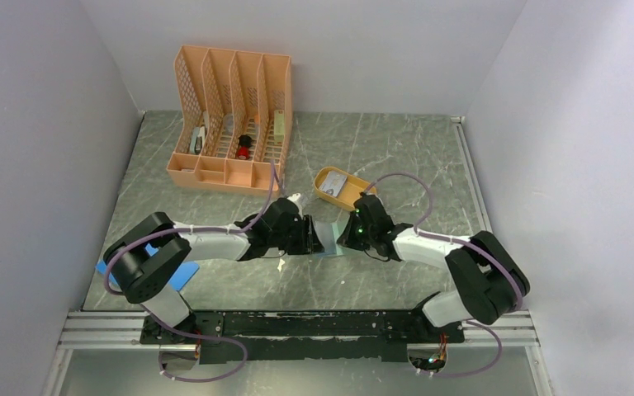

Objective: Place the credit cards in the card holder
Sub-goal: Turn over the card slot in the card holder.

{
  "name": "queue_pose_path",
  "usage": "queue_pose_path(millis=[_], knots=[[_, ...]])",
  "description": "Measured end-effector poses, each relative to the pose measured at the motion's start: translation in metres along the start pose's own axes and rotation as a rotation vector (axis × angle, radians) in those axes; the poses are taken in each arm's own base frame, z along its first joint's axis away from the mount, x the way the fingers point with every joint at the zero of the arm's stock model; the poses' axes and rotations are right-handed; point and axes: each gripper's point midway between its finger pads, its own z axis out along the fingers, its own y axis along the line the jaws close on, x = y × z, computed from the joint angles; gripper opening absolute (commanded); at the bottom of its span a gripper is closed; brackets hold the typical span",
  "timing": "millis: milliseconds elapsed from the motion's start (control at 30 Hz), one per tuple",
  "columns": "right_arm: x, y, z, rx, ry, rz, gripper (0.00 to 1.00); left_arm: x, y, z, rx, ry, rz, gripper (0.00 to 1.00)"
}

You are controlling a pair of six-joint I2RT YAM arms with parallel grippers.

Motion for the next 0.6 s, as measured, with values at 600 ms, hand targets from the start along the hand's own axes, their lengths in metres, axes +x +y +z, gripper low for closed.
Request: queue_pose_path(millis=[600], knots=[[0.001,0.020,0.011,-0.103,0.005,0.028,0.04,-0.013,0.010,-0.007,-0.065,-0.069,-0.037,0.59]])
